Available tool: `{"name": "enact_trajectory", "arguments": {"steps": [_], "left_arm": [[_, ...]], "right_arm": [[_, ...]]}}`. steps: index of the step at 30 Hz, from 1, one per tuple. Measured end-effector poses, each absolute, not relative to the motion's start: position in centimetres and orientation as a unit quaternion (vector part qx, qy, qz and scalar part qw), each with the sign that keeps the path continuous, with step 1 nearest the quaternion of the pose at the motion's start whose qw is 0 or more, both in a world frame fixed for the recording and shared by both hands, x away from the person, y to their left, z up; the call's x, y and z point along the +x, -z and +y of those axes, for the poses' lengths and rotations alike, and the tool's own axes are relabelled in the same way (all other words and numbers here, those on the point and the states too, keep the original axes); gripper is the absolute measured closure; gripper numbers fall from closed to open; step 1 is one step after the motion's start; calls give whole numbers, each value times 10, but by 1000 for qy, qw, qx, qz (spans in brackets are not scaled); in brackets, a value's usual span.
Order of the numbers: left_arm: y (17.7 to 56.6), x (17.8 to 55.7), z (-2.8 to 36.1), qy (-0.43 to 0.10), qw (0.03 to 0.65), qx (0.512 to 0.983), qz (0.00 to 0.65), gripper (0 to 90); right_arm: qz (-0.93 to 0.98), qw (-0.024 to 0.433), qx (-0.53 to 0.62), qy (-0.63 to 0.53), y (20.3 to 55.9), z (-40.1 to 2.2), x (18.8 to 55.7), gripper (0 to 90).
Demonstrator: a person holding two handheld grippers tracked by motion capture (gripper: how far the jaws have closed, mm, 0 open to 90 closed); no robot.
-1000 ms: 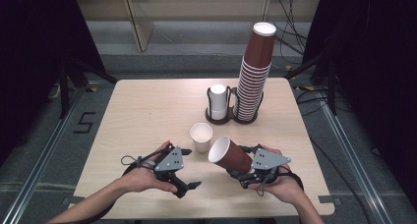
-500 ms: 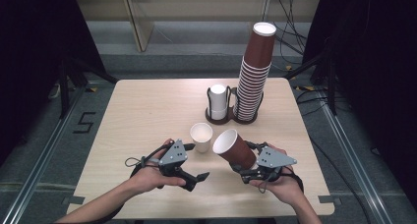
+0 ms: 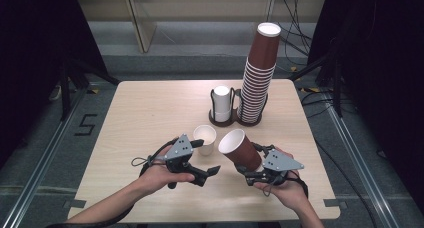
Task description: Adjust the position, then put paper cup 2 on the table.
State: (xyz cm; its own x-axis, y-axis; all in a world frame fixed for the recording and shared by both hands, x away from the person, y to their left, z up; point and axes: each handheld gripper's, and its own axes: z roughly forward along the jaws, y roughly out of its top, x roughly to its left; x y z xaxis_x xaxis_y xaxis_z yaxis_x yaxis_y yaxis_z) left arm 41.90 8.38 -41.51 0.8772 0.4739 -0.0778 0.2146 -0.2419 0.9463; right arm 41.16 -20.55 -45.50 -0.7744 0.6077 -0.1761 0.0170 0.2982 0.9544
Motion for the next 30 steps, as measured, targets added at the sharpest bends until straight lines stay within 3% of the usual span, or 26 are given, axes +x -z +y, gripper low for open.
{"name": "enact_trajectory", "arguments": {"steps": [30], "left_arm": [[417, 430, 52, -48, 606, 751, 258, 0]], "right_arm": [[750, 262, 209, -571, 446, -199, 401, 198]]}}
